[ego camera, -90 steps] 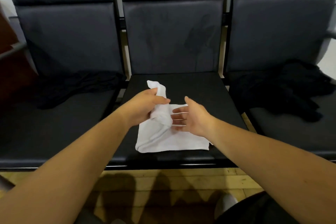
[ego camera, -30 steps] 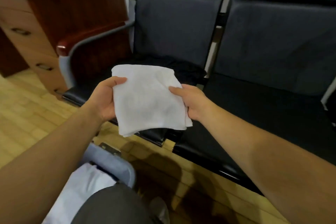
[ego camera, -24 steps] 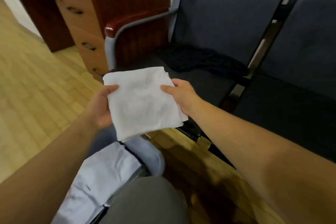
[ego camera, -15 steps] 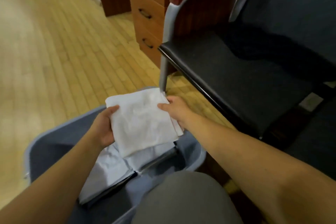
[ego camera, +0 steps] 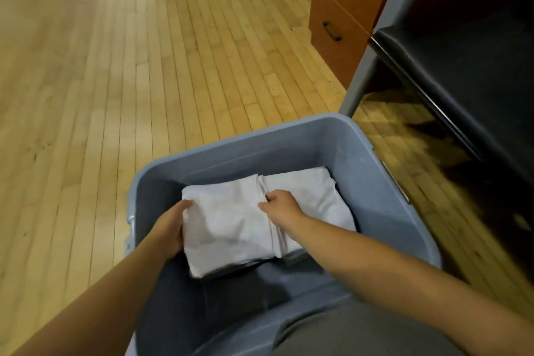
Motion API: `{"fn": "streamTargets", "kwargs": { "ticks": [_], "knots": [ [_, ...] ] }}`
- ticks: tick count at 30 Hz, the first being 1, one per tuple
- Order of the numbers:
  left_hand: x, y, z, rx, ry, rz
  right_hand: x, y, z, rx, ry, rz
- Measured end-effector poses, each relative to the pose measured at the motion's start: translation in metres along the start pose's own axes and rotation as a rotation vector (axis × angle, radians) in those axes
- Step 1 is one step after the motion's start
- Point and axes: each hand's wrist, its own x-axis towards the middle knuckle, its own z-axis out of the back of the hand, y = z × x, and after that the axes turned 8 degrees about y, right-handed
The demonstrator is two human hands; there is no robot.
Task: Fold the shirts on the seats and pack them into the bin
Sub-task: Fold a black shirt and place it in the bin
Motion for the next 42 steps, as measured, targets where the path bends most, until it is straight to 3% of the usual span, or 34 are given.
{"fn": "streamTargets", "kwargs": {
  "ticks": [5, 9, 15, 22, 29, 35, 38, 42],
  "knots": [
    [0.023, 0.011, -0.002, 0.593, -0.125, -0.055, 0.002, -0.005, 0.006, 0.15, -0.008, -0.039],
    [0.019, -0.015, -0.02, 0.708, -0.206, -0.199, -0.011, 0.023, 0.04, 0.184, -0.052, 0.011],
    [-0.022, -0.112, -0.104, 0.665, 0.038, -0.413, -0.044, 0.079, 0.116, 0.119, -0.227, 0.13],
    [-0.131, -0.196, -0.262, 0.673, 0.391, -0.648, -0.162, 0.089, 0.251, 0.207, -0.515, 0.217],
    [-0.201, -0.193, -0.417, 0.83, 0.607, -0.79, -0.247, 0.005, 0.383, 0.172, -0.848, 0.149],
    [-0.208, -0.176, -0.535, 0.982, 0.638, -0.89, -0.284, -0.061, 0.479, -0.09, -1.044, -0.006],
    [-0.204, -0.171, -0.579, 1.104, 0.614, -0.995, -0.284, -0.087, 0.52, -0.23, -1.079, -0.093],
    [-0.184, -0.157, -0.621, 1.284, 0.701, -1.077, -0.266, -0.115, 0.554, -0.353, -0.975, -0.13]
  ]
}}
